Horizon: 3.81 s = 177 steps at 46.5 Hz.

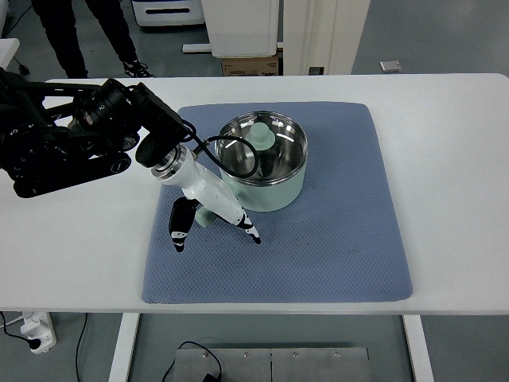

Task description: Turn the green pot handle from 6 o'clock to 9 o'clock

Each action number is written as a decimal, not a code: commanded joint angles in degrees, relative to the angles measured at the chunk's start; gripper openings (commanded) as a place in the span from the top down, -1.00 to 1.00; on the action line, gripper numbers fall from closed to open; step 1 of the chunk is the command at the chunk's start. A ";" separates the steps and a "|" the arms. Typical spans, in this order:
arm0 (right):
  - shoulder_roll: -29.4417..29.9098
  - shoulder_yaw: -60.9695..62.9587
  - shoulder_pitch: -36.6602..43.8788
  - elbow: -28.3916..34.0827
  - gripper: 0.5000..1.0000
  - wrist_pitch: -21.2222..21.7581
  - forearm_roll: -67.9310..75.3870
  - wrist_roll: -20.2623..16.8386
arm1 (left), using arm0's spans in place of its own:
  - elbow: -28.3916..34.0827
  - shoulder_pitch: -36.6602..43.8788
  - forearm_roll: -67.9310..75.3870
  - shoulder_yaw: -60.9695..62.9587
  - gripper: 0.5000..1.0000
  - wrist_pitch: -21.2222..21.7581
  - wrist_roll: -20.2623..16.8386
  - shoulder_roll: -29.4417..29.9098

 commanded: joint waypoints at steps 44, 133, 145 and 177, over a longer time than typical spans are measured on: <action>0.00 0.00 0.00 0.00 -1.00 0.00 -0.08 0.00 | 8.86 -4.32 7.35 6.85 -1.00 0.00 -0.51 -0.06; 0.00 0.00 0.00 0.00 -1.00 0.00 -0.08 0.00 | 19.75 1.04 -87.39 -3.88 -1.00 7.84 -2.09 -0.50; 0.00 0.00 0.00 0.00 -1.00 0.00 0.01 0.00 | 29.16 4.03 -92.04 -3.96 -1.00 14.08 -2.26 -0.85; 0.00 0.00 0.00 0.00 -1.00 0.00 0.01 0.00 | 38.66 14.31 -101.98 -3.17 -1.00 26.65 5.55 -5.34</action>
